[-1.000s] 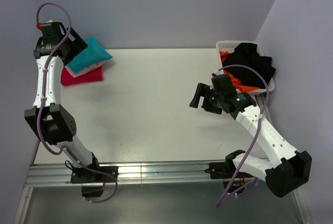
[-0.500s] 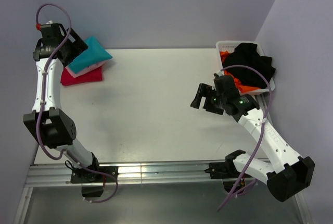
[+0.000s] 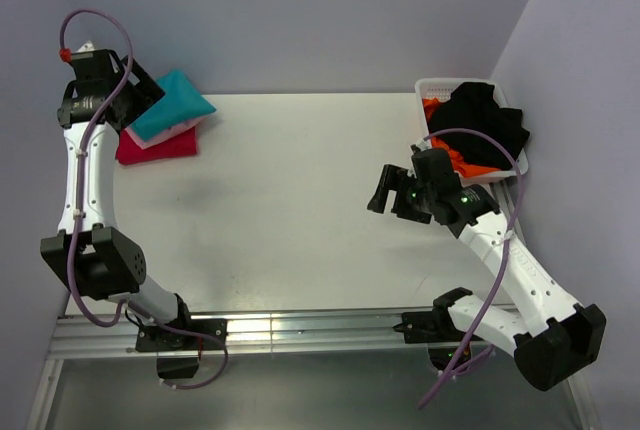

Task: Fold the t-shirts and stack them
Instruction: Put the neatly folded tshirt into the corner of the board with the left arm

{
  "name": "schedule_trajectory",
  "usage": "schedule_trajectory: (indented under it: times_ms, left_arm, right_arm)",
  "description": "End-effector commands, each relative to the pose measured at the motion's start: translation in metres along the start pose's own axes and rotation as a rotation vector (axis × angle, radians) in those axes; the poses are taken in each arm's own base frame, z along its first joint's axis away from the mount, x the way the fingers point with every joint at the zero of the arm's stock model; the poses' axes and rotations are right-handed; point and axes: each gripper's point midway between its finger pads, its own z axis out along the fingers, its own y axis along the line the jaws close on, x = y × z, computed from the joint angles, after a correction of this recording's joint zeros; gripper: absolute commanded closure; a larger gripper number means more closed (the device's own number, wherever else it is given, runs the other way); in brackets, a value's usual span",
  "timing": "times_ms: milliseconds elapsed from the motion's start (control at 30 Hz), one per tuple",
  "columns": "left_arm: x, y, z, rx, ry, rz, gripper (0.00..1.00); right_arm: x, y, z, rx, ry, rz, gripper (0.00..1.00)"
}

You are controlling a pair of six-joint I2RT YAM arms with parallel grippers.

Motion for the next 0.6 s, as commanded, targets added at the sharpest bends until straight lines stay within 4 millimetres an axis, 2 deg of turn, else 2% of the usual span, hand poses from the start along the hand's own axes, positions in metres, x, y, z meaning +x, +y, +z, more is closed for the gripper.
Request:
schedule_trajectory:
  times_ms: [0,500,567]
  left_arm:
    - [-0.011,-0.005,-0.023,0.025,-0.060,0.017,0.01]
    - [-0.020,0.003,-0.041,-0.025,-0.124,0.038,0.01]
    - [-0.027,0.003,-0.046,-0.036,-0.150,0.035,0.01]
  right_arm:
    - [-0.003,0.002,-0.007,-0.020,-0.034,-0.035,0.07]
    - [0.002,-0.001,-0.004,-0.020,-0.017,-0.049,0.07]
    - [0.001,0.000,-0.004,-0.020,-0.023,-0.048,0.07]
